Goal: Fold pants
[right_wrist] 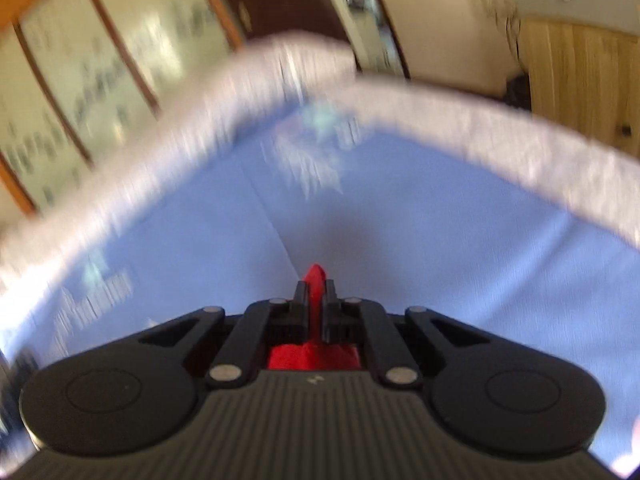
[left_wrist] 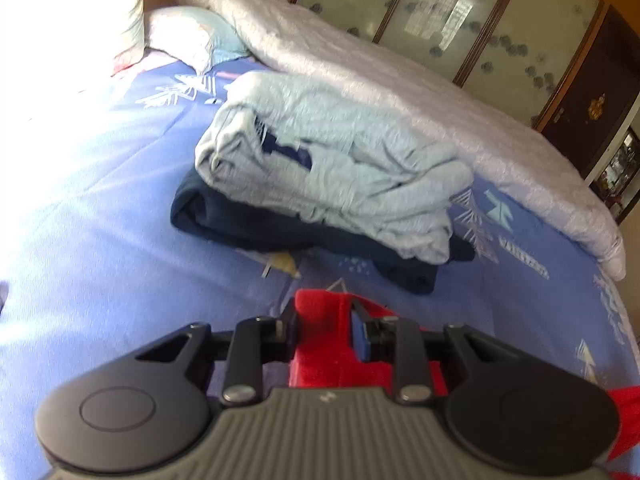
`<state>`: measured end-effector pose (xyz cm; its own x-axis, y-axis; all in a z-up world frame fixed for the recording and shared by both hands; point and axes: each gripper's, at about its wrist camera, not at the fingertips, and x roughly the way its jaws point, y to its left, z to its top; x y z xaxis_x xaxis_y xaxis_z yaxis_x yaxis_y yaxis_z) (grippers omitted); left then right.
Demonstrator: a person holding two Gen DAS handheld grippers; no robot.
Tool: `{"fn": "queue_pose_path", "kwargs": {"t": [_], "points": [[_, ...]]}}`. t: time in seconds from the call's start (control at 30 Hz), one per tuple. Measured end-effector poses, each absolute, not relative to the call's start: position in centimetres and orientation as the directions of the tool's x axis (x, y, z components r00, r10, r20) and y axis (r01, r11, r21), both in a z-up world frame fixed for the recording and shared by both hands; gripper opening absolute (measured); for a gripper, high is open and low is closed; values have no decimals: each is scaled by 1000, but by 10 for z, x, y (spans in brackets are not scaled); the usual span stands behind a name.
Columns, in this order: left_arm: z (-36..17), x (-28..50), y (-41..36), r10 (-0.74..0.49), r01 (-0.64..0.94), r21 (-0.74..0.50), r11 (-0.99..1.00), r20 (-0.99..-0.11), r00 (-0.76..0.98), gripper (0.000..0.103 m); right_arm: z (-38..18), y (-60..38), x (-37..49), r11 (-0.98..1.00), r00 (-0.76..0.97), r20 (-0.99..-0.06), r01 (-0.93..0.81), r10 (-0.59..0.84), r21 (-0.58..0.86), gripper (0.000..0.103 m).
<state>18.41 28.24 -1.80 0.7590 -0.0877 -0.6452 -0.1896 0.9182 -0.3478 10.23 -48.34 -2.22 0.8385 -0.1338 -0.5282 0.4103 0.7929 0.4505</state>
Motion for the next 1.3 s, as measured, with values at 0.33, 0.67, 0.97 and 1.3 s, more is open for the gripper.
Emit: {"fn": "queue_pose_path", "kwargs": {"t": [0.33,0.67,0.97,1.3], "points": [[-89,234,277,9,-320,-261,911,-763,647,32,-53,-468,189,734,771,-593,540,-233,413,25],[-52,155,285,22,-229,-187,955,-727,686,50,-29,-403,117,724,859,-503,286,97,628,27],[-62,69,297,-226,-188,-426,885,-745,627,78,-50,-182,99,611,515,-464,-156,721,776,40],[-87,29,294,-354,-197,-559,806,-720,597,12,-86,-109,108,581,423,-516,-31,745,813,5]]}}
